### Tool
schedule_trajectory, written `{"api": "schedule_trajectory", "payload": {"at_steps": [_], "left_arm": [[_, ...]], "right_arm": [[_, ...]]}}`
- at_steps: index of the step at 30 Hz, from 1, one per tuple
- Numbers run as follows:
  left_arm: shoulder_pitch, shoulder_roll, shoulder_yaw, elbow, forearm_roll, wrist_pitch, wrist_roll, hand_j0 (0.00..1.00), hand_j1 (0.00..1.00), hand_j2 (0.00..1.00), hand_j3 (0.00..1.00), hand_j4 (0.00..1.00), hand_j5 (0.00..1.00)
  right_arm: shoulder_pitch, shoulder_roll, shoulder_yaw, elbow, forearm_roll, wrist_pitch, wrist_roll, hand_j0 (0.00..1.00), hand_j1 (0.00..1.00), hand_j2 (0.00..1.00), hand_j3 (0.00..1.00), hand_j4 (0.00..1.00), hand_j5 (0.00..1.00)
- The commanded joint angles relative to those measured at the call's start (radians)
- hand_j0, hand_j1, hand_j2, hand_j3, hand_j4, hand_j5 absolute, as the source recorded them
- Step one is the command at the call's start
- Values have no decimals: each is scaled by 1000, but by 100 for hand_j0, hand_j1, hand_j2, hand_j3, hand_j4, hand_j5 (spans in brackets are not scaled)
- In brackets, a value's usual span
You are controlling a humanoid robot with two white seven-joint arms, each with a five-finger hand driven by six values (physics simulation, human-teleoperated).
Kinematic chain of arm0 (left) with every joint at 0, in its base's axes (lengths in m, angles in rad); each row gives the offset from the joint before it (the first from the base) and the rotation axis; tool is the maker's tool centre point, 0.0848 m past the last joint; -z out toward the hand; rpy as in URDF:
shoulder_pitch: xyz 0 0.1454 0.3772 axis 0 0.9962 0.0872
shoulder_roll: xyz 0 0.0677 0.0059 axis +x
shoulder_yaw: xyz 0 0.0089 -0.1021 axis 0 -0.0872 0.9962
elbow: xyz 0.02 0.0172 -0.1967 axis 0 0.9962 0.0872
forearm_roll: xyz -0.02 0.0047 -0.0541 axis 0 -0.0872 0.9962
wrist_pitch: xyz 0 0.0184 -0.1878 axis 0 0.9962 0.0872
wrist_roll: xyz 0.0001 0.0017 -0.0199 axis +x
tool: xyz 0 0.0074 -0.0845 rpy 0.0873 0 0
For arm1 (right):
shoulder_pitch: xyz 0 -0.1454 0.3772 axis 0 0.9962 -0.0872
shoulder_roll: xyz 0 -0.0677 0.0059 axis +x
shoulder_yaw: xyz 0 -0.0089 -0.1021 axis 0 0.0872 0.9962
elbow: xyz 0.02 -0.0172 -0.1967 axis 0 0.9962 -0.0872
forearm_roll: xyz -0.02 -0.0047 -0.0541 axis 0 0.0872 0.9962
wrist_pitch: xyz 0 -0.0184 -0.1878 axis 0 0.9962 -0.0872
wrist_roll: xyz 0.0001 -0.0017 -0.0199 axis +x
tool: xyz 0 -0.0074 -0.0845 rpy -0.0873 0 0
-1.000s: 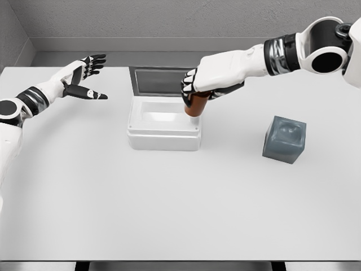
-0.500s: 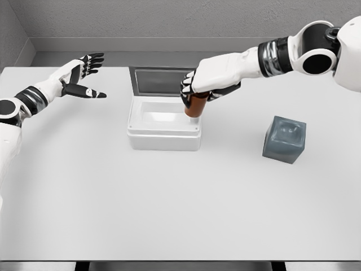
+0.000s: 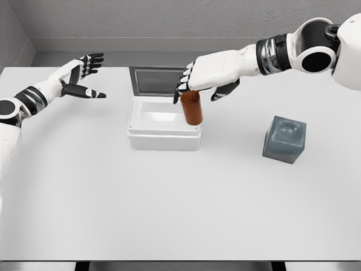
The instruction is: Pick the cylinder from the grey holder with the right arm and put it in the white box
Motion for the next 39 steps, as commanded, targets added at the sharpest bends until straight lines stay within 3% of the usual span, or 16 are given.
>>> {"api": "schedule_trajectory", "payload": {"at_steps": [1, 10, 19, 20, 22, 27, 31, 33, 34, 39], "left_arm": [[0, 1, 2, -1, 6, 1, 0, 100, 100, 100, 100, 100, 100], [0, 2, 2, -4, 8, 11, 0, 100, 100, 100, 100, 100, 100], [2, 1, -18, -11, 5, 19, 0, 100, 100, 100, 100, 100, 100], [-2, 1, -54, -12, 5, 19, 0, 100, 100, 100, 100, 100, 100], [-9, -1, -64, -12, 5, 19, 0, 100, 100, 100, 100, 100, 100], [-11, -1, -100, -44, 5, 18, 0, 100, 100, 100, 100, 100, 100], [-9, 9, -143, -107, 8, 19, 0, 100, 100, 100, 100, 100, 100], [-5, 22, -148, -144, 8, 19, 0, 100, 100, 100, 100, 100, 100], [-8, 27, -185, -153, 9, 18, 0, 100, 100, 100, 100, 100, 100], [-11, 28, -212, -170, 14, 18, 0, 100, 100, 100, 100, 100, 100]], "right_arm": [[0, -23, -34, -37, -5, 2, -1, 88, 88, 88, 88, 88, 88], [3, -109, -125, -168, -16, 2, -9, 87, 87, 87, 87, 87, 87], [2, -126, -138, -189, -16, 2, -9, 87, 87, 87, 87, 87, 87], [2, -126, -138, -189, -16, 2, -8, 87, 87, 87, 87, 87, 87], [-3, -141, -138, -205, -16, 2, -9, 87, 87, 87, 87, 87, 87], [-17, -267, -143, -268, -19, 2, -12, 87, 87, 87, 87, 87, 87], [-29, -410, -143, -301, -19, 2, -37, 88, 88, 88, 88, 88, 88], [-29, -462, -143, -303, -19, 2, -78, 94, 94, 94, 94, 94, 94], [-26, -485, -143, -303, -19, 2, -80, 100, 100, 100, 100, 100, 100], [-17, -491, -141, -303, -18, 2, -78, 100, 100, 100, 100, 100, 100]]}}
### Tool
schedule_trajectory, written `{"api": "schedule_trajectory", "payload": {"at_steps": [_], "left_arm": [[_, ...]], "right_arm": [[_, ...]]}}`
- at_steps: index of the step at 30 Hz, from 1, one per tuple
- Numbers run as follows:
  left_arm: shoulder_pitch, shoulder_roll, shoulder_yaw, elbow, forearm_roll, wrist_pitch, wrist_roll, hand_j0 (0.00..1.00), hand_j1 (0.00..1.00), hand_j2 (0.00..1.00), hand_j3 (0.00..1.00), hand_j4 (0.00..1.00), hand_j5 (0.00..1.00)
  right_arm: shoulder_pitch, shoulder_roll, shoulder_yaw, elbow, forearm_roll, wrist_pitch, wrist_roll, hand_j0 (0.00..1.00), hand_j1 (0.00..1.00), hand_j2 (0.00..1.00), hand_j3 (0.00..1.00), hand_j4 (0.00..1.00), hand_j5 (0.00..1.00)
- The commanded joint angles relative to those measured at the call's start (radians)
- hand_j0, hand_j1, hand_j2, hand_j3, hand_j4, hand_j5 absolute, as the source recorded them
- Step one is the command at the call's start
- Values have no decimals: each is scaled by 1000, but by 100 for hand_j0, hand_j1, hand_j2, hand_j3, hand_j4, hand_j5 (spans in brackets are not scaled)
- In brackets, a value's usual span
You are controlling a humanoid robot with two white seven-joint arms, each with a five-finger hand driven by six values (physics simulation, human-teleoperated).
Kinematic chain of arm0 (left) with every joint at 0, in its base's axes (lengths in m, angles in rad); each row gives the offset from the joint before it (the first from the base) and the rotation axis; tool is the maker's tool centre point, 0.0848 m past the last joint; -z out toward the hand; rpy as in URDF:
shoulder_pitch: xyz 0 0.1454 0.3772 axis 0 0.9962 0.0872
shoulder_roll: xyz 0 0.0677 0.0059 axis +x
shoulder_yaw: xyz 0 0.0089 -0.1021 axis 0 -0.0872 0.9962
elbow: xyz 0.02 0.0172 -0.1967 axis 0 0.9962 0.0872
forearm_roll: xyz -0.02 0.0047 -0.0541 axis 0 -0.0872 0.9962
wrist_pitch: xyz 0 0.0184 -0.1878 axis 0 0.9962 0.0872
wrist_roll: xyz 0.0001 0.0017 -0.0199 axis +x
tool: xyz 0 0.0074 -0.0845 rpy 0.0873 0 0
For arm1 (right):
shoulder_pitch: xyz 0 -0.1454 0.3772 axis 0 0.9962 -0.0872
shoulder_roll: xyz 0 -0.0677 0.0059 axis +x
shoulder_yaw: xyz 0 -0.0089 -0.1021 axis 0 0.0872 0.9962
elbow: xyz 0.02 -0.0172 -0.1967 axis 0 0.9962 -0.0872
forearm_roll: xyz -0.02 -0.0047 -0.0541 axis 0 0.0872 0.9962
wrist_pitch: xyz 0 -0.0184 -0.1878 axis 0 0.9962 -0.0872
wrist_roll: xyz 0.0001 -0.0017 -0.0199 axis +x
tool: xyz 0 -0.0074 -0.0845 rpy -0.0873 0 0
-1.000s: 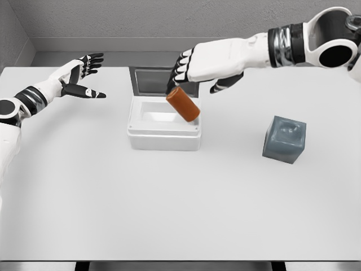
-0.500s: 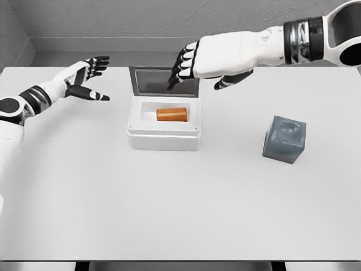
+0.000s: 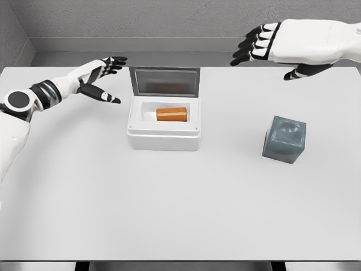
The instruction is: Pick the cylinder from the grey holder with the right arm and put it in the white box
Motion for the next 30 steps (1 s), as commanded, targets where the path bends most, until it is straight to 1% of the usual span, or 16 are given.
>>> {"api": "schedule_trajectory", "payload": {"at_steps": [1, 4, 6, 8, 9, 11, 13, 17, 18, 20, 23, 25, 30], "left_arm": [[0, 2, -16, -12, 9, 1, 0, 100, 100, 100, 100, 100, 100], [0, 3, -16, -39, 11, 1, 0, 100, 100, 100, 100, 100, 100], [-8, 3, -31, -39, 9, 1, 0, 100, 100, 100, 100, 100, 100], [-6, 5, -31, -49, 9, 1, 0, 100, 100, 100, 100, 100, 100], [-8, 15, -31, -59, 9, 1, 0, 100, 100, 100, 100, 100, 100], [-9, 17, -53, -62, 9, 1, 0, 100, 100, 100, 100, 100, 100], [-8, 32, -56, -90, 9, 1, 0, 100, 100, 100, 100, 100, 100], [-6, 35, -62, -107, 9, 1, 0, 100, 100, 100, 100, 100, 100], [-3, 37, -60, -119, 9, 1, 0, 100, 100, 100, 100, 100, 100], [-2, 68, -60, -154, 9, 1, 0, 100, 100, 100, 100, 100, 100], [5, 84, -60, -181, 9, 1, 0, 100, 100, 100, 100, 100, 100], [14, 112, -59, -222, 11, 1, 0, 100, 100, 100, 100, 100, 100], [28, 114, -62, -257, 12, 1, 0, 100, 100, 100, 100, 100, 100]], "right_arm": [[2, -26, -1, -2, -4, 1, -2, 100, 100, 100, 100, 100, 100], [6, -37, 0, 0, -5, 1, -4, 100, 100, 100, 100, 100, 100], [9, -37, 2, 0, -5, 1, -5, 100, 100, 100, 100, 100, 100], [11, -38, 2, 0, -5, 1, -4, 100, 100, 100, 100, 100, 100], [15, -38, 2, 0, -5, 1, -4, 100, 100, 100, 100, 100, 100], [17, -37, 0, 0, -5, 1, -1, 100, 100, 100, 100, 100, 100], [18, -38, 2, 0, -4, 1, -1, 100, 100, 100, 100, 100, 100], [25, -38, 0, 0, -5, 1, -2, 100, 100, 100, 100, 100, 100], [26, -38, -1, 1, -4, 1, -2, 100, 100, 100, 100, 100, 100], [26, -38, -1, 1, -5, 1, -4, 100, 100, 100, 100, 100, 100], [26, -38, 0, 1, -5, 1, -4, 100, 100, 100, 100, 100, 100], [32, -38, 3, 0, -5, 1, -4, 100, 100, 100, 100, 100, 100], [52, -37, 19, -14, -4, 1, -4, 100, 100, 100, 100, 100, 100]]}}
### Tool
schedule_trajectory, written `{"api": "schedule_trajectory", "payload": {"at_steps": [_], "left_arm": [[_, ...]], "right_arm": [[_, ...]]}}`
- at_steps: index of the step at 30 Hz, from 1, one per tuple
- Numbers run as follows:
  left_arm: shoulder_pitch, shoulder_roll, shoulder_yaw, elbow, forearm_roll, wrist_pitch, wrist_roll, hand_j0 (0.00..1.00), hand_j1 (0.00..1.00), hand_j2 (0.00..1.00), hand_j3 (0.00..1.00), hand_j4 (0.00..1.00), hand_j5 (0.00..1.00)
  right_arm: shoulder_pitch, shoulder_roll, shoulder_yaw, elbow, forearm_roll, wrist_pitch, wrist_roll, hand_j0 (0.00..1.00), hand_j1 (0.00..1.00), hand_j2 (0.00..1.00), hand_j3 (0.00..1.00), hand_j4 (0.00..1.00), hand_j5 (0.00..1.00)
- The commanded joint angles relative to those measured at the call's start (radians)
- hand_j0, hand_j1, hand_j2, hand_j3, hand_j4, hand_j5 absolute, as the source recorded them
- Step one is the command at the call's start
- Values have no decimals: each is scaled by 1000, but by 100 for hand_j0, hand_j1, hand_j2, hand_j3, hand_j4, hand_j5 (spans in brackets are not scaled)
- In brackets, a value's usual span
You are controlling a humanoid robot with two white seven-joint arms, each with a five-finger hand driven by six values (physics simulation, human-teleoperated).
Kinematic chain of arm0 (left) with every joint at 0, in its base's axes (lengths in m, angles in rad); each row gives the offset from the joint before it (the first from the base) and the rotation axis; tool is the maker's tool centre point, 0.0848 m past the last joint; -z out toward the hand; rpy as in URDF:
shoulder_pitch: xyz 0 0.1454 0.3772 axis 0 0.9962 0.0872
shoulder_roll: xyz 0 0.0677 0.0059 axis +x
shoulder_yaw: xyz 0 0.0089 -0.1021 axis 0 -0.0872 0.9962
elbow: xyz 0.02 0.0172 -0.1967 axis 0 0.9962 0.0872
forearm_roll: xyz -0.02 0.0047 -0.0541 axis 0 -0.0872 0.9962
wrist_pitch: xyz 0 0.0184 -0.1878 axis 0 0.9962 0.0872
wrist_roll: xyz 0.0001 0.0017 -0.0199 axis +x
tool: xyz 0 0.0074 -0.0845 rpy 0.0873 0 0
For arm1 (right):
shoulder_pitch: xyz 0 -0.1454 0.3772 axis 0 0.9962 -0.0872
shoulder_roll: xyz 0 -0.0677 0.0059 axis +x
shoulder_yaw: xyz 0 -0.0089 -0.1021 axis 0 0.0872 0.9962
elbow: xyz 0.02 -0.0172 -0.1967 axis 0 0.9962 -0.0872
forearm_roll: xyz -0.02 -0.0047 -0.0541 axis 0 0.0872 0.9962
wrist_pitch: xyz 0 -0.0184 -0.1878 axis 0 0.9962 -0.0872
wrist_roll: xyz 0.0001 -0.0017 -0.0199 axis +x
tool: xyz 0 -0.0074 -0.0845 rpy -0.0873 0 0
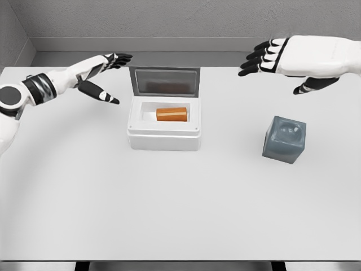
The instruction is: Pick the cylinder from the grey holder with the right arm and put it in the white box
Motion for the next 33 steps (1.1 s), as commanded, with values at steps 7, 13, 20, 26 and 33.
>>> {"api": "schedule_trajectory", "payload": {"at_steps": [7, 13, 20, 26, 33], "left_arm": [[20, 40, -10, -93, 7, 3, 0, 100, 100, 100, 100, 100, 100], [43, 85, -7, -155, 10, 3, 0, 100, 100, 100, 100, 100, 100], [49, 86, -9, -174, 11, 3, 0, 100, 100, 100, 100, 100, 100], [64, 102, -9, -212, 11, 3, 0, 100, 100, 100, 100, 100, 100], [84, 125, 0, -241, 17, 1, 0, 100, 100, 100, 100, 100, 100]], "right_arm": [[1, -1, 6, -7, -5, 1, -1, 100, 100, 100, 100, 100, 100], [1, 2, 6, -5, -7, 1, -1, 100, 100, 100, 100, 100, 100], [15, 2, 6, -5, -7, 1, -1, 100, 100, 100, 100, 100, 100], [37, 5, 5, -4, -7, 1, -1, 100, 100, 100, 100, 100, 100], [40, 14, 3, 1, -7, 1, -1, 100, 100, 100, 100, 100, 100]]}}
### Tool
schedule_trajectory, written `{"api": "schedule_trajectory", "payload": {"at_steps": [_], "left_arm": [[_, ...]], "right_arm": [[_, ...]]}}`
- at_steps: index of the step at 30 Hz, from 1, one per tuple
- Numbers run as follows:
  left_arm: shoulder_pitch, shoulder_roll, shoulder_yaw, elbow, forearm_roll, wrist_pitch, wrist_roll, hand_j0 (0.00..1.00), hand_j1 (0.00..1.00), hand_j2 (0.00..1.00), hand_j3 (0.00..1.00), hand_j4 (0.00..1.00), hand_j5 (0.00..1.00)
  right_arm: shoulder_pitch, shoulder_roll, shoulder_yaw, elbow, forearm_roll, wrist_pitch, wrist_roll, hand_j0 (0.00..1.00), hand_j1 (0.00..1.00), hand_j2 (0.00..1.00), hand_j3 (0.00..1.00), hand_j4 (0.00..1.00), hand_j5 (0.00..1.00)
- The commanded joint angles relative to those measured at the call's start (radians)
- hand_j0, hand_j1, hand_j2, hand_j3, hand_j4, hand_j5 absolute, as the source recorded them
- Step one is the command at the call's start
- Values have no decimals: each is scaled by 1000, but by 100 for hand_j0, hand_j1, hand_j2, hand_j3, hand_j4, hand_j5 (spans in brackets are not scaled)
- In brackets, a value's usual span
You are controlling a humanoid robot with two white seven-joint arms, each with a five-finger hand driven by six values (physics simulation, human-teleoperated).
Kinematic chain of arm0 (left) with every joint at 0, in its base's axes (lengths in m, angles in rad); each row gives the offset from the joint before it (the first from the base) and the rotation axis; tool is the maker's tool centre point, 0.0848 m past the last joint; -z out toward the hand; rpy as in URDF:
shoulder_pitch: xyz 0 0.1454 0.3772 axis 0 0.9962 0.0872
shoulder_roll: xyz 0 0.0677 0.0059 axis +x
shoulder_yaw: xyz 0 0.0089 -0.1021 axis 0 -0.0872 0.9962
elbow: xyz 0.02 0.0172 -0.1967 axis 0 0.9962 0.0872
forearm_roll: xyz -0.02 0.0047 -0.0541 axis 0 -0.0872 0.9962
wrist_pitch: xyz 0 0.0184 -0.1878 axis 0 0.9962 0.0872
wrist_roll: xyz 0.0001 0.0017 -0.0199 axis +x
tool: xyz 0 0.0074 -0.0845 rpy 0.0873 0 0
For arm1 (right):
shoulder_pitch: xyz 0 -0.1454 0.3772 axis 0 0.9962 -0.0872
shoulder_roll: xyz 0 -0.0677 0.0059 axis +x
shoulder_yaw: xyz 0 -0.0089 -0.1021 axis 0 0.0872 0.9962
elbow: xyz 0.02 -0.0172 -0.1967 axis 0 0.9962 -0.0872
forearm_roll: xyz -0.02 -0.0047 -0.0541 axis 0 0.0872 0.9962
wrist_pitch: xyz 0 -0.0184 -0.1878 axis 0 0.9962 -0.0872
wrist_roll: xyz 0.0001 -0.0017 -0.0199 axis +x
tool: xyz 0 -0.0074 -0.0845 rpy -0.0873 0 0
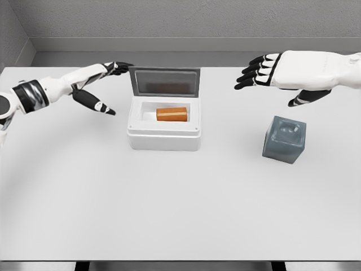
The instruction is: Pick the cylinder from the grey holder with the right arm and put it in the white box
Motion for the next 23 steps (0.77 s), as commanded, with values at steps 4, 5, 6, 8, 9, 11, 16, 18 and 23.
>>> {"api": "schedule_trajectory", "payload": {"at_steps": [4, 5, 6, 8, 9, 11, 16, 18, 23], "left_arm": [[2, 15, 4, -22, 11, 0, 0, 100, 100, 100, 100, 100, 100], [2, 16, 4, -23, 11, 0, 0, 100, 100, 100, 100, 100, 100], [3, 16, 5, -23, 11, 0, 0, 100, 100, 100, 100, 100, 100], [5, 25, 5, -22, 12, 0, 0, 100, 100, 100, 100, 100, 100], [17, 35, 9, -22, 25, 0, 0, 100, 100, 100, 100, 100, 100], [34, 41, 39, -14, 25, -2, 0, 100, 100, 100, 100, 100, 100], [57, 62, 105, 124, 25, -12, 0, 100, 100, 100, 100, 100, 100], [58, 62, 127, 156, 26, -12, 0, 100, 100, 100, 100, 100, 100], [58, 64, 127, 168, 28, -15, 0, 100, 100, 100, 100, 100, 100]], "right_arm": [[0, 2, -1, 1, -6, 1, -1, 100, 100, 100, 100, 100, 100], [0, 2, 0, 1, -6, 1, -1, 100, 100, 100, 100, 100, 100], [-2, 2, 0, 2, -6, 1, -1, 100, 100, 100, 100, 100, 100], [0, 2, 0, 2, -6, 1, -1, 100, 100, 100, 100, 100, 100], [0, 1, 0, 2, -6, 1, -1, 100, 100, 100, 100, 100, 100], [0, 2, 0, 4, -6, 1, -1, 100, 100, 100, 100, 100, 100], [9, 1, 0, 5, -6, 1, -1, 100, 100, 100, 100, 100, 100], [15, -1, -1, 5, -6, 1, -1, 100, 100, 100, 100, 100, 100], [15, -4, -3, 5, -6, 1, -1, 100, 100, 100, 100, 100, 100]]}}
